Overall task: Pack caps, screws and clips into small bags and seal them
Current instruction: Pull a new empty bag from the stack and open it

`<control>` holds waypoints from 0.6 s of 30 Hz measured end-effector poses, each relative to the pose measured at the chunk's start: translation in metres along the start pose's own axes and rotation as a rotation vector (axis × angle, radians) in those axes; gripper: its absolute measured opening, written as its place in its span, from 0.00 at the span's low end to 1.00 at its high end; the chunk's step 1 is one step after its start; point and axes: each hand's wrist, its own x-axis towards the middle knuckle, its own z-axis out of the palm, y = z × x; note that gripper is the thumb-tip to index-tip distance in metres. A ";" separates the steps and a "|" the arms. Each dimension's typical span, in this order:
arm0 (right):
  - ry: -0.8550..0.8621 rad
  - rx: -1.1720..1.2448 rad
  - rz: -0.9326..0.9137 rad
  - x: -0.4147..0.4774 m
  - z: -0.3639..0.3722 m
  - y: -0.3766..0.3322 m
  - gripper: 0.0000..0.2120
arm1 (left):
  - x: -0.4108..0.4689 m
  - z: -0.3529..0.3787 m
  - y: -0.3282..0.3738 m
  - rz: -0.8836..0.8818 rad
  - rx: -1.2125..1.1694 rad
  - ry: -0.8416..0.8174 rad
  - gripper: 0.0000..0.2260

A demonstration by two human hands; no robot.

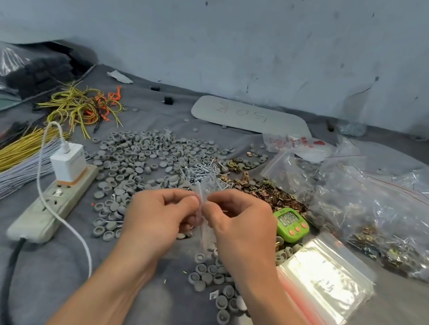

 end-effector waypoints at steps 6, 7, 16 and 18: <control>-0.210 0.130 0.011 -0.001 0.008 -0.006 0.07 | 0.008 -0.013 -0.001 0.014 0.055 0.081 0.07; -0.249 0.174 0.029 -0.001 0.007 -0.007 0.08 | 0.009 -0.016 0.000 0.013 0.062 0.059 0.07; -0.354 0.011 0.194 0.004 -0.002 -0.004 0.05 | 0.010 -0.025 -0.003 0.061 0.306 -0.217 0.12; -0.319 -0.046 0.210 0.005 -0.001 -0.003 0.05 | 0.012 -0.023 -0.005 0.108 0.397 -0.218 0.14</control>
